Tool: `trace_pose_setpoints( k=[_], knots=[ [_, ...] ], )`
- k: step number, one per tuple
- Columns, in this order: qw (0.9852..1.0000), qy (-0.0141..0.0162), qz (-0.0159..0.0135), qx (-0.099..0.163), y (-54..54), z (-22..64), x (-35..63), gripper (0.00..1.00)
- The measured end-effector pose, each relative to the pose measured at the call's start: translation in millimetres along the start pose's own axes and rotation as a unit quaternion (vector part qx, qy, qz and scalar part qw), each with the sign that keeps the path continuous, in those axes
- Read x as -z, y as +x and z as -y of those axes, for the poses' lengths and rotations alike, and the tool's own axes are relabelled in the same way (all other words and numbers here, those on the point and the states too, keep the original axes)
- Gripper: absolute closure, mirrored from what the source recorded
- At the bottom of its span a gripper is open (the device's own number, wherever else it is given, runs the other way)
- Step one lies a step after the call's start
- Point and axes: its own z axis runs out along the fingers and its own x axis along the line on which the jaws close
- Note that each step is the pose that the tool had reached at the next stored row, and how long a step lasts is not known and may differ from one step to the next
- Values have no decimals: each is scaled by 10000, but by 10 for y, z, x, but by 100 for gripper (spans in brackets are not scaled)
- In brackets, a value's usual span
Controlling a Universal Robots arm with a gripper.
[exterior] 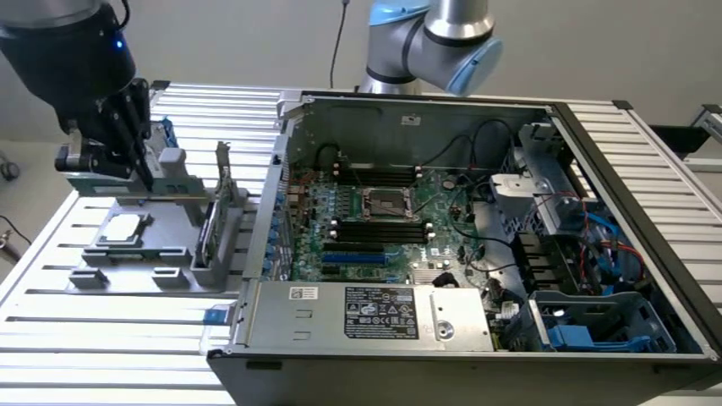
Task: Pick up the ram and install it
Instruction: 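Pick up the ram and move it above insertion slot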
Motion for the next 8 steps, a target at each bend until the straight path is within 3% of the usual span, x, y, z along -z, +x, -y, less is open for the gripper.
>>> trace_pose_setpoints(
  k=[8],
  knots=[
    [10000,-10,25,0,2,354,222,86]
  ],
)
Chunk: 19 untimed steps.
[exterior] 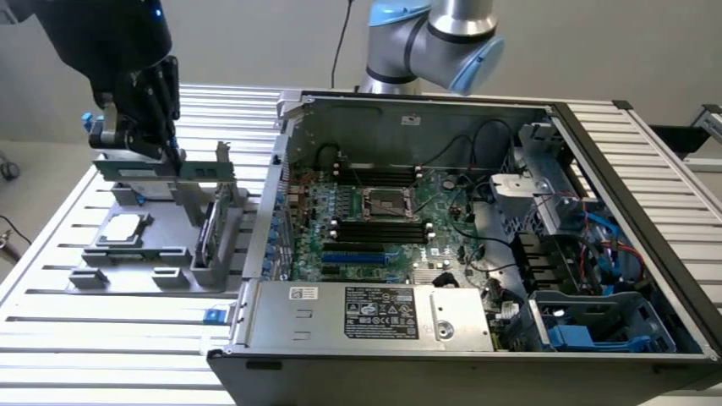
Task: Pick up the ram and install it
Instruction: 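Pick up the ram and move it above insertion slot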
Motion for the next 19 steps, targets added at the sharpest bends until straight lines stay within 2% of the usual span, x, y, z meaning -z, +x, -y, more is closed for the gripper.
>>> trace_pose_setpoints(
  k=[11,19],
  knots=[
    [10000,0,39,2,-9,498,92,86],
    [10000,-1,62,2,-23,861,114,86]
  ],
)
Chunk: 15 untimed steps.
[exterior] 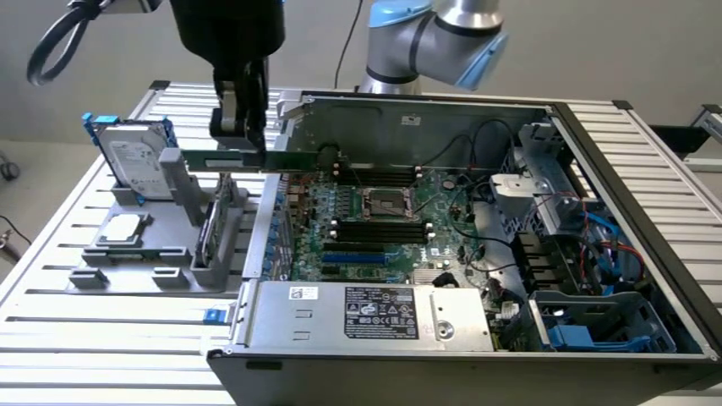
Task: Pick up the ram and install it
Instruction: 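Pick up the ram and move it above insertion slot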
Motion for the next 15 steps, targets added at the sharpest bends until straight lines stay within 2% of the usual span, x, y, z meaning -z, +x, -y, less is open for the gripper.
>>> trace_pose_setpoints(
  k=[10,15],
  knots=[
    [10000,-14,9,0,-40,455,12,86],
    [10000,-25,9,-2,-85,671,-13,86]
  ],
)
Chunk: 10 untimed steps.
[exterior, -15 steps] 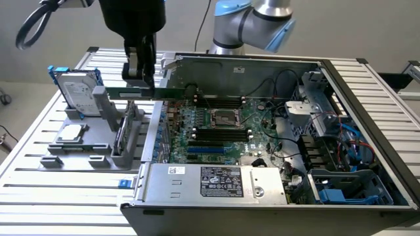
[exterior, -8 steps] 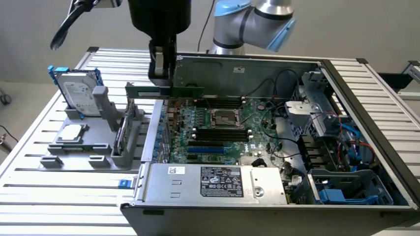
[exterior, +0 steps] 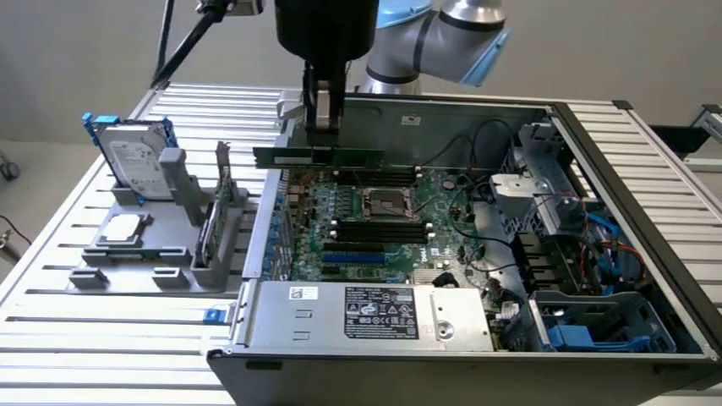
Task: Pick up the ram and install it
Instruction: 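Pick up the ram and move it above insertion slot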
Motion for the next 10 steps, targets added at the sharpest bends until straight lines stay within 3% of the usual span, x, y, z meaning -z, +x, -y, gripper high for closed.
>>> trace_pose_setpoints(
  k=[10],
  knots=[
    [10000,-1,-54,-3,-304,299,-86,86]
  ],
)
